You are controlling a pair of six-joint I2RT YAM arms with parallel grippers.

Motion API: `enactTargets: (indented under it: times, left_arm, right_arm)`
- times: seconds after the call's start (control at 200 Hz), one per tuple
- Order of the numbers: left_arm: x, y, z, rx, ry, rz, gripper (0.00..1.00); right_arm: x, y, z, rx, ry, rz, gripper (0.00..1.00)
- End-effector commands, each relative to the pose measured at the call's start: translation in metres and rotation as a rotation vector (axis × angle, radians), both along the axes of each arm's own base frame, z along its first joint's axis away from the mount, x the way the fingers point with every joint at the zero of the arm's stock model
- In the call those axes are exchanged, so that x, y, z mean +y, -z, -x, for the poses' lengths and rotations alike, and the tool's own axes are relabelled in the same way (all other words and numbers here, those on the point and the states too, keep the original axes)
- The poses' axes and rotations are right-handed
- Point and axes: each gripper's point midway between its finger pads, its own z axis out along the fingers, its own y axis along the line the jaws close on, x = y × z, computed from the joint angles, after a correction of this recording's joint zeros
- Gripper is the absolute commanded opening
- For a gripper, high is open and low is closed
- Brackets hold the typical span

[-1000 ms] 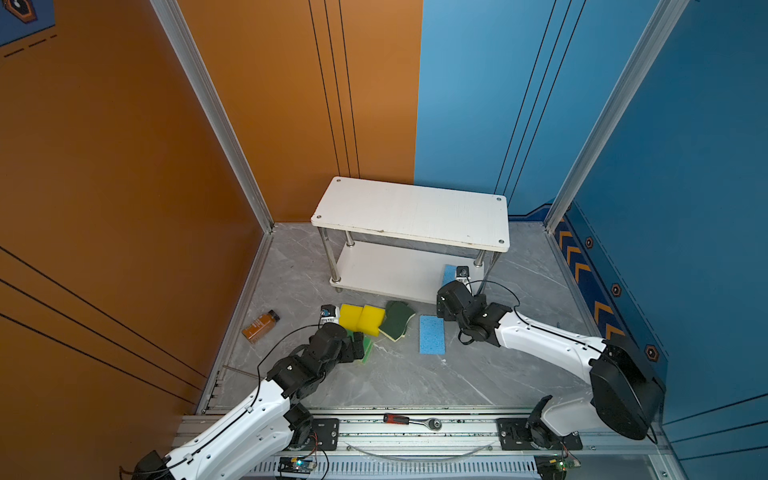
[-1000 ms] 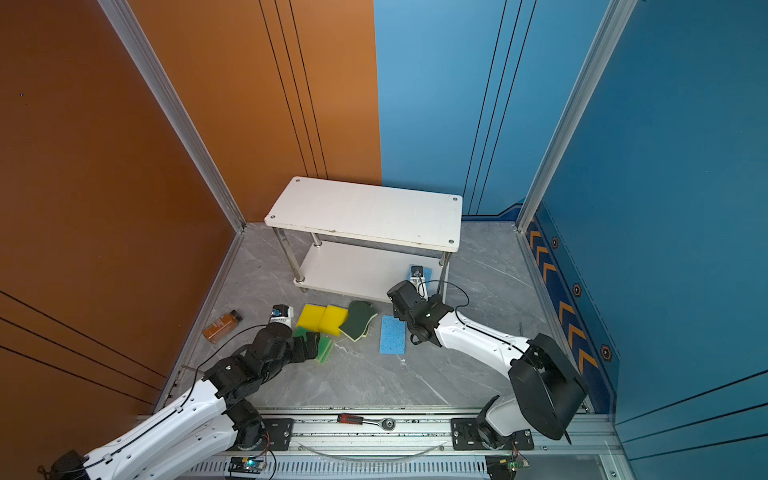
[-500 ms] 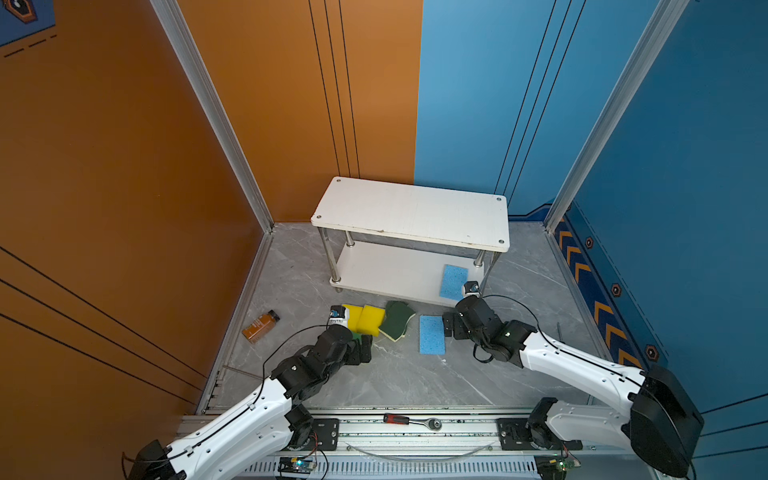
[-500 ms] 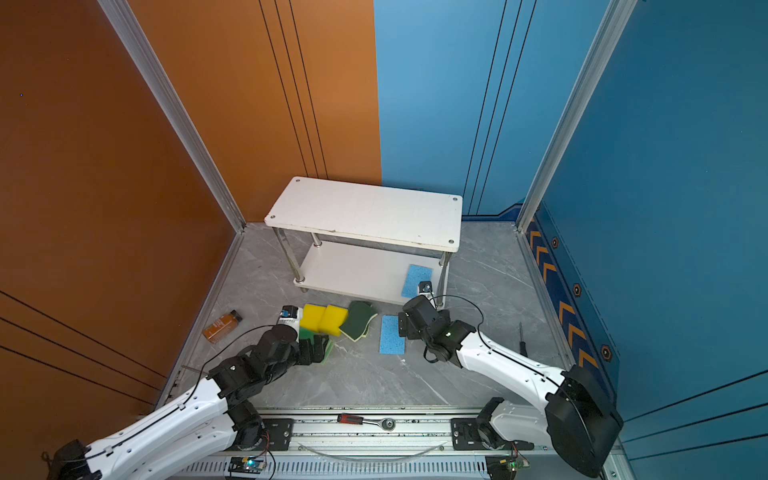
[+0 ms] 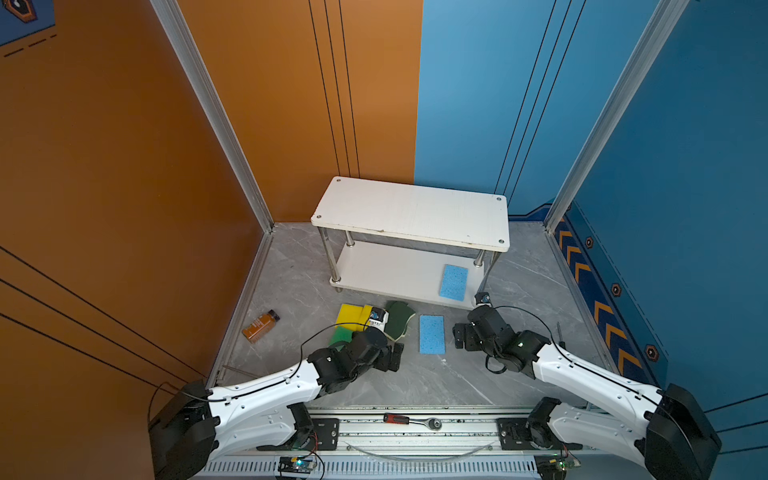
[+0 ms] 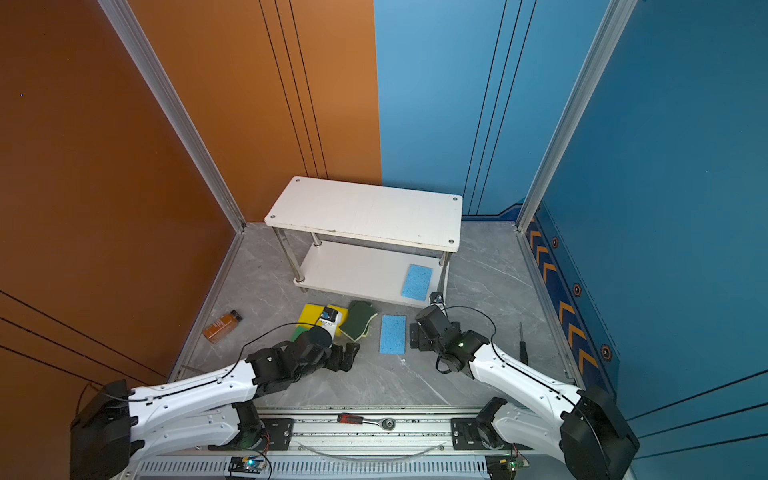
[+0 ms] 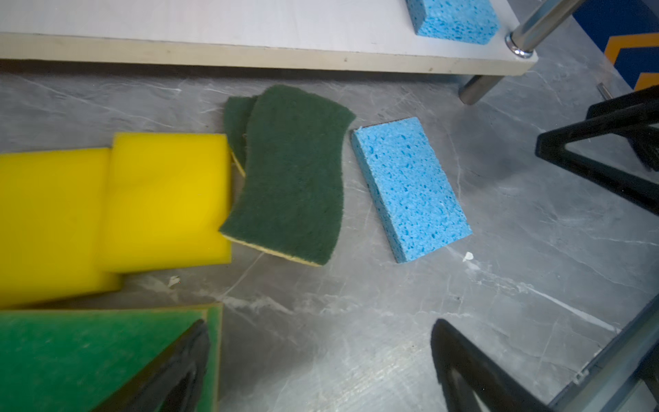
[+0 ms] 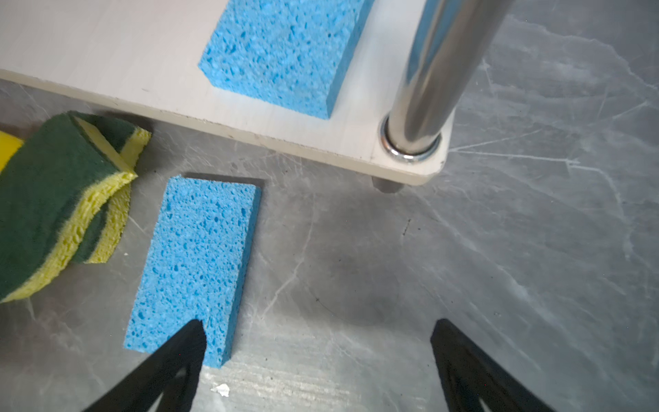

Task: Place and organize the cleaning sponges onto the shelf
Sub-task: 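Withdraw the right gripper while the left gripper moves over the second blue sponge, then lower the left gripper and close it on the second blue sponge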

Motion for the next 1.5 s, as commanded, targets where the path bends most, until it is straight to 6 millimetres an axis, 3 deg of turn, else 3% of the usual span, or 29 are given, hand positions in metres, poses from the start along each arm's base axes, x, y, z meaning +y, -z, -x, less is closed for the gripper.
enactTargets:
  times: [0.0,0.195,0.641,0.936,1.117,1.172,1.207,1.492]
  left_arm:
    - [-0.029,-0.014,-0.004,-0.029,0.036,0.037,0.98]
    - [-0.066,-0.021,0.004,-0.049,0.057,0.043,0.98]
    - [-0.116,0.013,-0.006,0.054,-0.063,0.001,0.98]
    - [-0.127,0.041,-0.008,0.117,-0.090,-0.083,0.98]
    - [-0.118,0.046,-0.014,0.108,-0.158,-0.099,0.98]
    - [-0.105,0.055,-0.011,0.115,-0.172,-0.164,0.98]
    - [-0.112,0.047,-0.015,0.108,-0.178,-0.155,0.98]
    - [-0.116,0.067,-0.018,0.152,-0.203,-0.194,0.98]
  right_arm:
    - [-0.008,0.014,0.010,0.037,0.024,0.038,0.97]
    - [-0.016,0.023,0.011,0.055,0.064,0.057,0.98]
    - [-0.064,0.011,0.007,0.013,0.262,-0.072,0.98]
    - [-0.074,0.012,0.008,0.046,0.265,-0.092,0.98]
    - [-0.073,0.014,0.009,0.054,0.257,-0.096,0.98]
    - [-0.073,0.015,0.009,0.056,0.256,-0.095,0.98]
    - [-0.072,0.015,0.008,0.055,0.254,-0.096,0.98]
    - [-0.070,0.014,0.007,0.051,0.245,-0.109,0.98]
